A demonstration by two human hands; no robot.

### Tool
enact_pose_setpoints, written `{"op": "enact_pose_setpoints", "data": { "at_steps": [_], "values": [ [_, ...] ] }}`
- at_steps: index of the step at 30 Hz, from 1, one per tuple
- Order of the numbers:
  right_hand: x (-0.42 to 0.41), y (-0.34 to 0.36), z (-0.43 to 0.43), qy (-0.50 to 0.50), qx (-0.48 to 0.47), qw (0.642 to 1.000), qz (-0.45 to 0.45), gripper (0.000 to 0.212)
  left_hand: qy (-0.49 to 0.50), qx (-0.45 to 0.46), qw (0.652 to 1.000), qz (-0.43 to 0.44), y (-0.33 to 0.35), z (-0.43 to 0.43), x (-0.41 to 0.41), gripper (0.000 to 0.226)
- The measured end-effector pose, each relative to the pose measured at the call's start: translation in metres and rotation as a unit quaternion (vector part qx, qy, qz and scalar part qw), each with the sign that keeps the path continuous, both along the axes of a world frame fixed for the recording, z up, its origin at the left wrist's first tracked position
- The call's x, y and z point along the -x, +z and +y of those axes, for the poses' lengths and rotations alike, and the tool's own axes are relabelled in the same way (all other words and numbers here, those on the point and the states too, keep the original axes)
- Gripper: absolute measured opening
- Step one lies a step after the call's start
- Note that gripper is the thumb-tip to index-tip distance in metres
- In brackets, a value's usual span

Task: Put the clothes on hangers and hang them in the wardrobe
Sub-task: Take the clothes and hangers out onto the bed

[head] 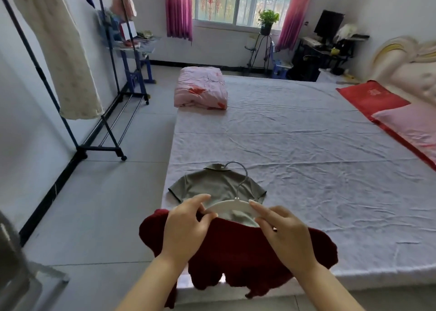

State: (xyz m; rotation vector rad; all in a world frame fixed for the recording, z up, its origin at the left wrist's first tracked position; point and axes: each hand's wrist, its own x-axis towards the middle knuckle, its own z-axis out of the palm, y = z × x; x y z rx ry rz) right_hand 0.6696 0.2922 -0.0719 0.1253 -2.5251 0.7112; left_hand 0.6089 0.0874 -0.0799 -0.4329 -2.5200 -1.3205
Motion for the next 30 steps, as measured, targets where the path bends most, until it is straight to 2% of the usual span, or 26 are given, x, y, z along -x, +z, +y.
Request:
{"op": "enact_pose_setpoints", "data": {
  "at_steps": [7,12,15,17,19,20,24,30],
  "values": [
    [0.116,-0.015,0.035,0.038,-0.006,0.999,-0.034,0.053,0.040,0.026,0.998,-0.044,-0.020,0.029,0.100,0.037],
    [0.209,-0.037,0.068,0.067,0.039,0.994,-0.075,0.053,0.074,0.043,0.991,-0.098,-0.034,0.062,0.184,0.037],
    [0.276,-0.058,0.084,0.052,0.049,0.991,-0.112,0.048,0.097,0.061,0.988,-0.102,-0.048,0.080,0.244,0.036],
    [0.318,-0.071,0.087,0.041,0.019,0.985,-0.165,0.048,0.097,0.138,0.977,-0.133,-0.060,0.088,0.279,0.047],
    [0.357,-0.091,0.092,0.035,-0.023,0.967,-0.251,0.052,0.094,0.223,0.948,-0.207,-0.078,0.094,0.308,0.062],
    [0.369,-0.099,0.092,0.030,-0.029,0.957,-0.288,0.052,0.091,0.238,0.938,-0.234,-0.086,0.096,0.315,0.065],
    [0.379,-0.134,0.085,0.044,-0.005,0.937,-0.347,0.048,0.096,0.267,0.922,-0.264,-0.119,0.094,0.316,0.062],
    [0.350,-0.166,0.077,0.088,-0.046,0.916,-0.389,0.048,0.108,0.288,0.907,-0.289,-0.136,0.085,0.304,0.059]
  ]
}}
